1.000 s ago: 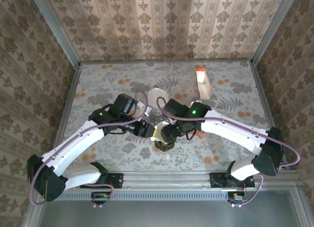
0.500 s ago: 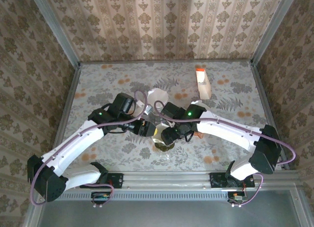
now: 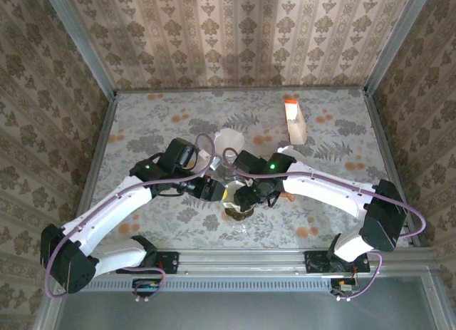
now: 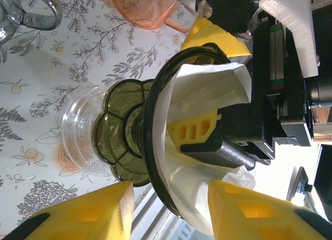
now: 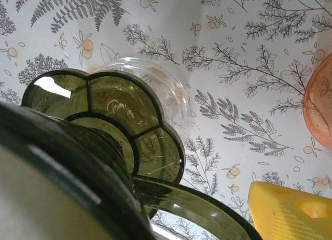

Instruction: Place the coffee filter in the dripper

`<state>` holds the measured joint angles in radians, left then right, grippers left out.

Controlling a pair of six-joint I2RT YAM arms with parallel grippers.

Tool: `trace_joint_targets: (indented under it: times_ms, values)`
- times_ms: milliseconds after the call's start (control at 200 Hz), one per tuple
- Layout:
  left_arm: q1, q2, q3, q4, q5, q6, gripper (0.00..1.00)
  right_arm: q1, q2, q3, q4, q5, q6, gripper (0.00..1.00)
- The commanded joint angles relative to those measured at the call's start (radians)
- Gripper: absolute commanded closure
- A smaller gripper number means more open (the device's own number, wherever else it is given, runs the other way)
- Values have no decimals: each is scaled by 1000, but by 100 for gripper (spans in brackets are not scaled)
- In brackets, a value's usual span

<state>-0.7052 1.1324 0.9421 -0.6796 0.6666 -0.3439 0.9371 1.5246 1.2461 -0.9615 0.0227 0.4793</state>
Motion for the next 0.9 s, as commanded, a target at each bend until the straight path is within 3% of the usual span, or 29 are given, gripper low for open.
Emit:
trace_joint_targets:
  times_ms: [0, 455, 895]
  values:
    - [8, -2, -11, 6, 21, 8, 59, 6, 19, -22, 6, 32, 18, 20]
    - [0, 12, -16, 2, 24, 15, 67, 6, 3, -2, 19, 38, 21, 18]
    - [0, 9, -4, -1, 16, 10, 66, 8, -112, 18, -24, 98, 22, 18]
